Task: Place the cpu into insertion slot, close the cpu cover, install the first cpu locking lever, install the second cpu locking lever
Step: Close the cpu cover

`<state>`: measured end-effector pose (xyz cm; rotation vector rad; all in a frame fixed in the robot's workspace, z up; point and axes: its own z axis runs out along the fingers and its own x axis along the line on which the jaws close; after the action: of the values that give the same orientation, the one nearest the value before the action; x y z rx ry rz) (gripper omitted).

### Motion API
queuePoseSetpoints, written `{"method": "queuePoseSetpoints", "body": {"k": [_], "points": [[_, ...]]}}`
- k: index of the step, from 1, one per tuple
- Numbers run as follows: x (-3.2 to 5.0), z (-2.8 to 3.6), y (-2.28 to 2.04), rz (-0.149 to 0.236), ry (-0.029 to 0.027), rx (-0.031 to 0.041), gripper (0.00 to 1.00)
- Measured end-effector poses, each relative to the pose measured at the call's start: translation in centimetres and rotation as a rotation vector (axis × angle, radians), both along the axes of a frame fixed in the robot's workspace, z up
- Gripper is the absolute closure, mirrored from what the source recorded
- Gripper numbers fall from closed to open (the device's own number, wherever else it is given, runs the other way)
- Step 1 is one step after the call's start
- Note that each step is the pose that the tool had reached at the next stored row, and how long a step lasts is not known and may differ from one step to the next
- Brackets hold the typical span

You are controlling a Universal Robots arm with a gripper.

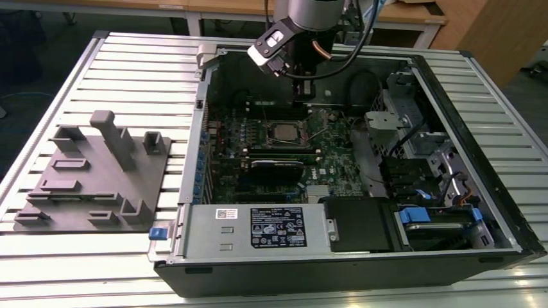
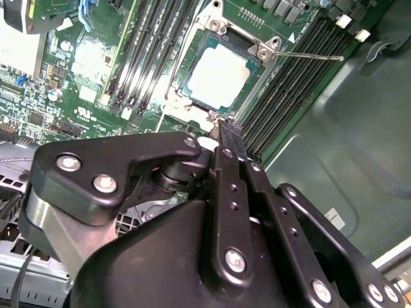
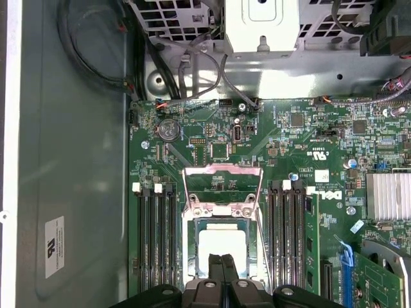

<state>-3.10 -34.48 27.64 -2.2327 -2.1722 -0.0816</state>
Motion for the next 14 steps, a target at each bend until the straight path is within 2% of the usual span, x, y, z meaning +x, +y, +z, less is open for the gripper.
{"method": "queuePoseSetpoints", "body": {"k": [11, 14], "points": [[0.88, 0.00, 0.00, 0.000, 0.0015, 0.0000, 0.89], [1.45, -0.03, 0.01, 0.000, 0.0094, 0.0002, 0.89]]}}
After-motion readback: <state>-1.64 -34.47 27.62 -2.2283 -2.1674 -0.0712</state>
